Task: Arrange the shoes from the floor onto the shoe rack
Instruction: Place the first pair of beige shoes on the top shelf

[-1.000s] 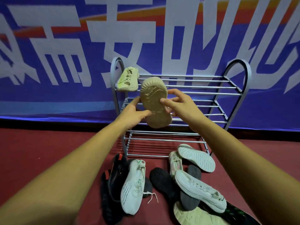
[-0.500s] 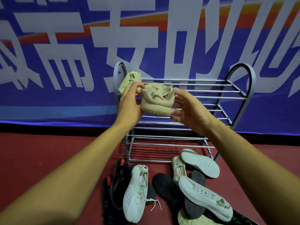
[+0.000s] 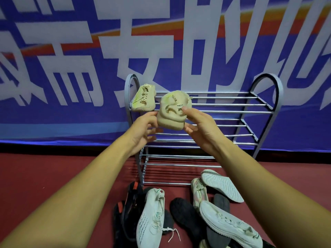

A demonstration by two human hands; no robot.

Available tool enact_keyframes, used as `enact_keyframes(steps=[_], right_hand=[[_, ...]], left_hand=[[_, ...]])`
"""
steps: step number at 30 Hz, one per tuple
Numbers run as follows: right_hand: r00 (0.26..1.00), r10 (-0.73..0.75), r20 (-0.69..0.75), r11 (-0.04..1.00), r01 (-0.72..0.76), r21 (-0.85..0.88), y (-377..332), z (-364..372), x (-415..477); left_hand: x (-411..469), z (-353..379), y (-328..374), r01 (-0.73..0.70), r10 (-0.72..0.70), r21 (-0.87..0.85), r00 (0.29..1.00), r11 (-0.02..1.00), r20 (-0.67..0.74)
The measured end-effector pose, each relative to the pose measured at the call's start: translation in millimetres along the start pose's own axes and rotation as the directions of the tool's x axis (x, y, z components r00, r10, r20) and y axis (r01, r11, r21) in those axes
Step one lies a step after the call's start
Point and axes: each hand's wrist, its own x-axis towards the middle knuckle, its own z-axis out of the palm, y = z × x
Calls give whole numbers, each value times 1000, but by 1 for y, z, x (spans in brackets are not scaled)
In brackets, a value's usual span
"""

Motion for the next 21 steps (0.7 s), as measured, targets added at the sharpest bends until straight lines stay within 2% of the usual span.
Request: enact_keyframes(steps=[3, 7, 10, 14, 18, 21], right_hand=[[1000, -6, 25, 999, 7, -44, 5, -1, 8], [1000, -11, 15, 998, 12, -64, 15, -5, 17], [998, -33, 61, 999, 34, -12, 20, -8, 24], [994, -20, 103, 987, 36, -154, 28, -1, 34], [999, -40, -31, 921, 25, -389, 33, 1, 37], [996, -66, -66, 908, 32, -417, 39, 1, 44]], left_hand=[[1, -3, -3, 50, -45, -57, 996, 997, 81], [12, 1, -9, 34, -34, -14, 999, 999, -8], [18, 10, -8, -11, 12, 22, 998, 1000, -55], [32, 11, -11, -45, 45, 0, 989, 999, -143], [40, 10, -14, -60, 53, -30, 977, 998, -207], [50, 8, -14, -60, 58, -2, 979, 998, -198]])
